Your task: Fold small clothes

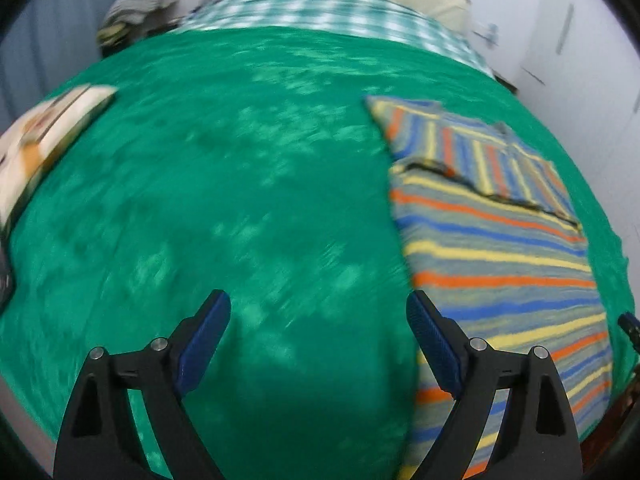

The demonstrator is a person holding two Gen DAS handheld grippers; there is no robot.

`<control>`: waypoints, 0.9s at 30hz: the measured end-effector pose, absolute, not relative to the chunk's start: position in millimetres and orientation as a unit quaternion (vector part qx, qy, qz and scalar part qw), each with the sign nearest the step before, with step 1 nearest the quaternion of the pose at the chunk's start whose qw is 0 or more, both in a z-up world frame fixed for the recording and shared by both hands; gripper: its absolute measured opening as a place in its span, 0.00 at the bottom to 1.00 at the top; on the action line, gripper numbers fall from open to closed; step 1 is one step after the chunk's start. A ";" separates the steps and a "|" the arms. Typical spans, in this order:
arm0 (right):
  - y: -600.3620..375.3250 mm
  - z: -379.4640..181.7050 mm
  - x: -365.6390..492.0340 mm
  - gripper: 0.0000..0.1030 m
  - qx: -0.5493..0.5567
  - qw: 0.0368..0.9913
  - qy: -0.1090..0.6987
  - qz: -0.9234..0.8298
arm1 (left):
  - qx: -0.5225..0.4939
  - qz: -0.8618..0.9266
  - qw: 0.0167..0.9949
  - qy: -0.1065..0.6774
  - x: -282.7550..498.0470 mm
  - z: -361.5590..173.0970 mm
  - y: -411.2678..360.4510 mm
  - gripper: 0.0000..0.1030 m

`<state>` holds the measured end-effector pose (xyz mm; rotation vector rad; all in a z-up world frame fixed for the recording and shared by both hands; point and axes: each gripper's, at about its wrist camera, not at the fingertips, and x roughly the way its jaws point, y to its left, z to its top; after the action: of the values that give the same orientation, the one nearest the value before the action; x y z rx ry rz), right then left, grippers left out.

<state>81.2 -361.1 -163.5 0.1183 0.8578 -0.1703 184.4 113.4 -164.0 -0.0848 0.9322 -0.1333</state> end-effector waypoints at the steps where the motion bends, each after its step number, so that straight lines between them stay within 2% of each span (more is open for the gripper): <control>1: -362.7 -163.8 80.0 0.70 0.056 0.903 0.416 -0.089 | -0.045 -0.058 0.893 0.445 178.3 -169.0 114.6 0.88; 5: -364.8 -162.3 75.1 0.70 0.038 0.900 0.415 -0.127 | -0.030 -0.036 0.911 0.410 154.9 -186.2 105.1 0.88; 15: -373.4 -164.7 73.3 0.70 0.014 0.891 0.424 -0.162 | -0.063 -0.020 0.904 0.423 161.0 -200.3 122.6 0.89; 27: -372.0 -165.1 72.8 0.70 0.002 0.889 0.424 -0.171 | -0.027 -0.022 0.905 0.424 161.7 -208.8 111.5 0.96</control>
<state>72.8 -372.0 -165.1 0.0047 0.8801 -0.3554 161.7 111.5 -208.8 -0.0554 0.8769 -0.0453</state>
